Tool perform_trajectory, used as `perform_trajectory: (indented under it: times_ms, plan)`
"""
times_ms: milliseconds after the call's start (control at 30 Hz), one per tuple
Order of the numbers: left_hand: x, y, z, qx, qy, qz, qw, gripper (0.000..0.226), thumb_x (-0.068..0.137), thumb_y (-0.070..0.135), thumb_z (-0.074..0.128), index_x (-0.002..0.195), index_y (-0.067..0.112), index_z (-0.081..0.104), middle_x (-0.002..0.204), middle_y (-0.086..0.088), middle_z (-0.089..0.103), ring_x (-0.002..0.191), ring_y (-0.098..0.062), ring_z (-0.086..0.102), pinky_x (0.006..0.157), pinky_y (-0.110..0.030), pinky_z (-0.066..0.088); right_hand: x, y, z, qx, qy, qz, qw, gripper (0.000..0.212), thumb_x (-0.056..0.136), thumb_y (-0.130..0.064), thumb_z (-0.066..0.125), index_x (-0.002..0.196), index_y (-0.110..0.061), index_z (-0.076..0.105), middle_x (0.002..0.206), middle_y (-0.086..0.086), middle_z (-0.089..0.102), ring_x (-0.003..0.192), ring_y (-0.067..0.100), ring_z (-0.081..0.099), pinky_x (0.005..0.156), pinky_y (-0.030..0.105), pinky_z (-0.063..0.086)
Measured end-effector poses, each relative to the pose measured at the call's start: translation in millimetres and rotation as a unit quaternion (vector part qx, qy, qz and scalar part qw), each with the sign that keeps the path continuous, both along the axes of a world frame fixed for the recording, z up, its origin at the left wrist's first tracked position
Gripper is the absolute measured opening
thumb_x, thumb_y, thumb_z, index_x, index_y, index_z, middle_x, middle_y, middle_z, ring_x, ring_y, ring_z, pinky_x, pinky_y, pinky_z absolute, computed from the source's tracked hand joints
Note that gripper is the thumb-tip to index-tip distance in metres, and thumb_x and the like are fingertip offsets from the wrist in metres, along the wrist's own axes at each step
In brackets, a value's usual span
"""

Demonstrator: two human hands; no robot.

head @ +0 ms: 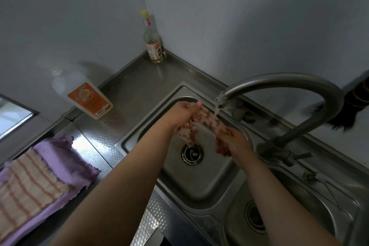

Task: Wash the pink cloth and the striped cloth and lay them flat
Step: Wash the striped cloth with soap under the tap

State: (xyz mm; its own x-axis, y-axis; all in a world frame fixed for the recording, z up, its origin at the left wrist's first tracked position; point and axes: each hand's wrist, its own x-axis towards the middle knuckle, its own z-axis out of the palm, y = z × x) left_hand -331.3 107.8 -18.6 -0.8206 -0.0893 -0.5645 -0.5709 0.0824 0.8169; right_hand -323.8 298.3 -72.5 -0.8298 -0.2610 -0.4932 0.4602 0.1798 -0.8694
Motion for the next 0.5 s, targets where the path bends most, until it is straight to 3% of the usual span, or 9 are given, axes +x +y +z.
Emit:
perform_trajectory:
  times_ms: [133, 200, 267, 333, 400, 433, 500]
  plan:
    - [2, 21, -26, -0.028, -0.018, 0.172, 0.985, 0.033, 0.098, 0.038, 0.048, 0.093, 0.012, 0.067, 0.089, -0.009, 0.072, 0.085, -0.023, 0.069, 0.09, -0.042, 0.054, 10, -18, 29, 0.039, 0.082, -0.001, 0.996, 0.035, 0.091, -0.048, 0.053, 0.094, -0.014, 0.061, 0.066, -0.004, 0.057, 0.053, 0.009, 0.049, 0.044, 0.019, 0.037]
    - [2, 37, -26, 0.034, -0.045, 0.21, 0.976, 0.029, 0.102, 0.031, 0.044, 0.087, 0.013, 0.061, 0.079, -0.008, 0.066, 0.07, -0.02, 0.065, 0.073, -0.033, 0.056, 17, -37, 37, 0.07, 0.127, 0.023, 0.989, 0.036, 0.095, -0.049, 0.046, 0.094, -0.017, 0.062, 0.074, -0.007, 0.062, 0.065, 0.006, 0.057, 0.053, 0.016, 0.038]
    - [1, 54, -21, 0.058, -0.063, 0.229, 0.97, 0.021, 0.101, 0.03, 0.046, 0.092, 0.013, 0.057, 0.078, -0.006, 0.063, 0.064, -0.016, 0.061, 0.062, -0.029, 0.053, 12, -49, 44, 0.155, 0.143, 0.03, 0.977, 0.039, 0.098, -0.049, 0.038, 0.088, -0.019, 0.061, 0.071, -0.011, 0.059, 0.066, 0.002, 0.057, 0.051, 0.016, 0.036]
    - [0, 71, -17, 0.048, -0.041, 0.221, 0.973, 0.024, 0.1, 0.033, 0.047, 0.092, 0.013, 0.058, 0.083, -0.006, 0.065, 0.073, -0.018, 0.063, 0.072, -0.033, 0.055, -5, -49, 48, 0.226, 0.135, 0.0, 0.965, 0.04, 0.102, -0.04, 0.032, 0.089, -0.016, 0.061, 0.071, -0.008, 0.055, 0.07, 0.01, 0.06, 0.049, 0.015, 0.032]
    - [-1, 81, -13, 0.047, -0.026, 0.219, 0.974, 0.026, 0.1, 0.033, 0.047, 0.092, 0.011, 0.059, 0.088, -0.008, 0.064, 0.084, -0.022, 0.062, 0.078, -0.034, 0.053, -19, -44, 47, 0.277, 0.155, -0.018, 0.948, 0.031, 0.103, -0.022, 0.032, 0.097, -0.009, 0.059, 0.087, 0.003, 0.061, 0.089, 0.022, 0.062, 0.056, 0.017, 0.029]
    - [-3, 80, -11, 0.036, -0.024, 0.219, 0.975, 0.03, 0.1, 0.035, 0.045, 0.096, 0.009, 0.06, 0.09, -0.007, 0.064, 0.086, -0.023, 0.062, 0.077, -0.031, 0.052, -20, -45, 43, 0.279, 0.149, -0.019, 0.949, 0.03, 0.102, -0.019, 0.033, 0.097, -0.006, 0.059, 0.093, 0.008, 0.063, 0.091, 0.024, 0.062, 0.062, 0.018, 0.032]
    - [-9, 70, -14, 0.034, -0.031, 0.23, 0.972, 0.042, 0.1, 0.042, 0.042, 0.105, 0.006, 0.063, 0.097, -0.009, 0.067, 0.091, -0.023, 0.064, 0.085, -0.034, 0.052, -11, -53, 43, 0.217, 0.13, -0.011, 0.967, 0.036, 0.102, -0.029, 0.036, 0.086, -0.008, 0.06, 0.083, 0.008, 0.065, 0.078, 0.021, 0.063, 0.061, 0.024, 0.042]
